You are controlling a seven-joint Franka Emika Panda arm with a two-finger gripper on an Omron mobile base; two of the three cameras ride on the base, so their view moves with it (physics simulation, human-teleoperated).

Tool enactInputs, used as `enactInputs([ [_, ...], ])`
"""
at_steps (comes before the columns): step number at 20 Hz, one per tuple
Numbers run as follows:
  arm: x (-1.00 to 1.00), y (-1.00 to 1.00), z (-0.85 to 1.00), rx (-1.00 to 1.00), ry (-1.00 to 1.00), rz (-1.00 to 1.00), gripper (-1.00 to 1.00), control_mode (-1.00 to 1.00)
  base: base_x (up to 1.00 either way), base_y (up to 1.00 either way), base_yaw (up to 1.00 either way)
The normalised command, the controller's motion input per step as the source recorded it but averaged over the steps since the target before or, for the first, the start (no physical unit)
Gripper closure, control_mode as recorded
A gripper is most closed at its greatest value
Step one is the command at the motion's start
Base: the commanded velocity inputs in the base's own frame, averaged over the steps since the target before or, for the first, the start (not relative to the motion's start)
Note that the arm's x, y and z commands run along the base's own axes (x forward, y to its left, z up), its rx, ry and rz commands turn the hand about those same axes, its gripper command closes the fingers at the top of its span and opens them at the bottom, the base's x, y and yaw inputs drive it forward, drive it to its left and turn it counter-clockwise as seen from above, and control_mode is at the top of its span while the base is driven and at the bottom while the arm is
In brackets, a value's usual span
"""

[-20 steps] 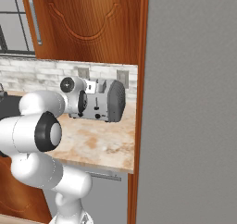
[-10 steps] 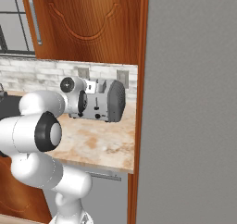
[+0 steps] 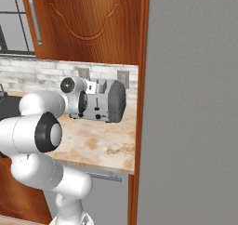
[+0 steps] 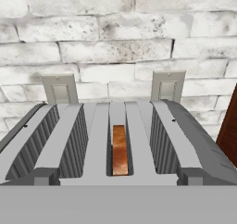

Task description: Start the toaster. Once the lever pops up, take the bread to the plate on the dining counter.

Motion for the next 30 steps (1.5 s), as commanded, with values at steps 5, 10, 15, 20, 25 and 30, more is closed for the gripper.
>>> enactInputs([
  [5,0.0,0.0,0.0,0.0,0.0,0.0,-1.0,-1.0,0.0,0.0,0.0],
  [10,0.0,0.0,0.0,0.0,0.0,0.0,-1.0,-1.0,0.0,0.0,0.0],
  [15,0.0,0.0,0.0,0.0,0.0,0.0,-1.0,-1.0,0.0,0.0,0.0],
  [20,0.0,0.0,0.0,0.0,0.0,0.0,-1.0,-1.0,0.0,0.0,0.0],
  [25,0.0,0.0,0.0,0.0,0.0,0.0,-1.0,-1.0,0.0,0.0,0.0],
  [30,0.0,0.0,0.0,0.0,0.0,0.0,-1.0,-1.0,0.0,0.0,0.0],
])
